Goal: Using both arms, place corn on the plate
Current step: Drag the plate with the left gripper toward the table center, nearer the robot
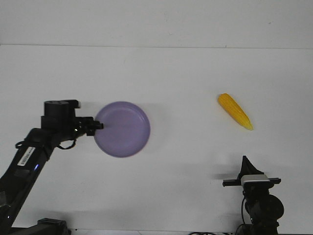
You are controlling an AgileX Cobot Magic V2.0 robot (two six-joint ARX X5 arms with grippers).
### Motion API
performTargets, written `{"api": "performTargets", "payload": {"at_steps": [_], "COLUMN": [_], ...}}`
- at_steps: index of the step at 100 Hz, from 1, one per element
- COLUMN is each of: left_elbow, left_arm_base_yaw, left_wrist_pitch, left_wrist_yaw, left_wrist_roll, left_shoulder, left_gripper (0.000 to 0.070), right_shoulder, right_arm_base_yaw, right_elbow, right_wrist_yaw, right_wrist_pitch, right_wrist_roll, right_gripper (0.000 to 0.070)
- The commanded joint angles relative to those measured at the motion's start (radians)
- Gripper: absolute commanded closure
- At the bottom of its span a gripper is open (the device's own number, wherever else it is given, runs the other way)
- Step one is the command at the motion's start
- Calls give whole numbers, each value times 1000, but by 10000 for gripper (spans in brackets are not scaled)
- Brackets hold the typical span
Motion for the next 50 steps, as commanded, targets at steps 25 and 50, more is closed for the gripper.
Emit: {"api": "performTargets", "payload": {"at_steps": [25,50], "left_elbow": [-173,-173], "left_arm_base_yaw": [-249,-345], "left_wrist_pitch": [224,237], "left_wrist_yaw": [-21,-77], "left_wrist_roll": [-139,-143], "left_shoulder": [42,147], "left_gripper": [694,693], "right_shoulder": [0,0], "right_arm_base_yaw": [0,0], "right_elbow": [-3,-3], "right_wrist_yaw": [0,0], "right_wrist_pitch": [10,10], "right_wrist_roll": [-4,-4], "right_gripper": [700,700]}}
